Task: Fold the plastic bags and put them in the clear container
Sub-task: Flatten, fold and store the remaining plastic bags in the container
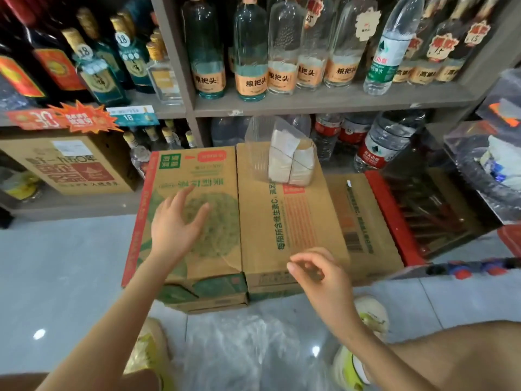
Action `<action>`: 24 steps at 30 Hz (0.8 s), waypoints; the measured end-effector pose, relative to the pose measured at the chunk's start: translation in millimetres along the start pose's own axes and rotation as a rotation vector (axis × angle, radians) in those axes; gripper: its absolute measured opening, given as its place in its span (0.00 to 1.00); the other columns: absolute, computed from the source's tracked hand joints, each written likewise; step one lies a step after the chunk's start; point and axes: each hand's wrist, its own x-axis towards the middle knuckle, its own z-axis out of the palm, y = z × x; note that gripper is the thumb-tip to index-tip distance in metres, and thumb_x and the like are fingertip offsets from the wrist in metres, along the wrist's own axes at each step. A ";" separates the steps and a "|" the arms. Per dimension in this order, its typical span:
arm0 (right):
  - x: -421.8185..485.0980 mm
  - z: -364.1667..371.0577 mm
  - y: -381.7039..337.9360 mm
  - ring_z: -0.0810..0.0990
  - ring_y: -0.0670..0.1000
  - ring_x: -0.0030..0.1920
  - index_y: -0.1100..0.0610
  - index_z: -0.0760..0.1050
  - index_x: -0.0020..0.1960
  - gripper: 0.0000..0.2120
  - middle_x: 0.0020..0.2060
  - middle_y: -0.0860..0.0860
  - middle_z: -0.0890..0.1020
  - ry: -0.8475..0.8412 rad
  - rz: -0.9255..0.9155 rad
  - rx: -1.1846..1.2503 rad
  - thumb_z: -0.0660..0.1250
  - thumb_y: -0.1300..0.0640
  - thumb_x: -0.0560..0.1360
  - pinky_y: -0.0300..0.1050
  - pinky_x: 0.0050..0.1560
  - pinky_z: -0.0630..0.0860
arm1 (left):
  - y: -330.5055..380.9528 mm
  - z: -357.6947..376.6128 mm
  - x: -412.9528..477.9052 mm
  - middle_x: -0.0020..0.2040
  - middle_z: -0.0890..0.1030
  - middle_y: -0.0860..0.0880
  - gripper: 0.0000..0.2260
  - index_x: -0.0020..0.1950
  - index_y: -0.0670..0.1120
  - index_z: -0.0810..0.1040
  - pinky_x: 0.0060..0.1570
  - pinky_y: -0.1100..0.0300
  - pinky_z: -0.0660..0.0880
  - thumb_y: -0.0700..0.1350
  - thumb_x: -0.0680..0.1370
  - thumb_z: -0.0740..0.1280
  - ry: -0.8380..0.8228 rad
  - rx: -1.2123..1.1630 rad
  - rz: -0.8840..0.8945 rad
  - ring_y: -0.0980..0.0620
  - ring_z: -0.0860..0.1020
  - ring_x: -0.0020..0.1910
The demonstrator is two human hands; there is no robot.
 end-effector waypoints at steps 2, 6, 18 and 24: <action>-29.6 20.4 18.6 0.78 0.41 0.44 0.50 0.80 0.42 0.11 0.40 0.40 0.78 -0.099 -0.028 -0.085 0.66 0.44 0.72 0.31 0.44 0.71 | -39.1 -10.5 -26.2 0.66 0.75 0.44 0.30 0.69 0.46 0.73 0.64 0.45 0.68 0.64 0.75 0.58 0.013 0.123 -0.034 0.40 0.71 0.65; -69.2 61.9 74.3 0.76 0.44 0.43 0.51 0.81 0.43 0.13 0.40 0.41 0.77 -0.235 0.050 -0.327 0.66 0.43 0.69 0.33 0.43 0.67 | -86.5 -9.4 -51.3 0.73 0.69 0.44 0.34 0.71 0.46 0.72 0.72 0.43 0.58 0.65 0.75 0.50 0.004 0.302 0.010 0.41 0.64 0.73; -86.3 136.1 200.7 0.67 0.53 0.69 0.52 0.59 0.75 0.35 0.71 0.50 0.68 -0.605 0.511 -0.782 0.66 0.41 0.74 0.47 0.63 0.68 | -104.4 16.1 -52.8 0.69 0.74 0.44 0.21 0.67 0.45 0.76 0.58 0.49 0.73 0.54 0.80 0.55 0.249 0.396 0.169 0.44 0.70 0.71; -64.7 158.4 215.8 0.72 0.54 0.64 0.52 0.64 0.71 0.26 0.65 0.52 0.75 -0.704 0.608 -0.947 0.63 0.43 0.77 0.48 0.57 0.67 | -107.5 17.3 -51.5 0.69 0.74 0.43 0.21 0.67 0.43 0.76 0.55 0.49 0.73 0.51 0.80 0.55 0.288 0.409 0.220 0.44 0.70 0.71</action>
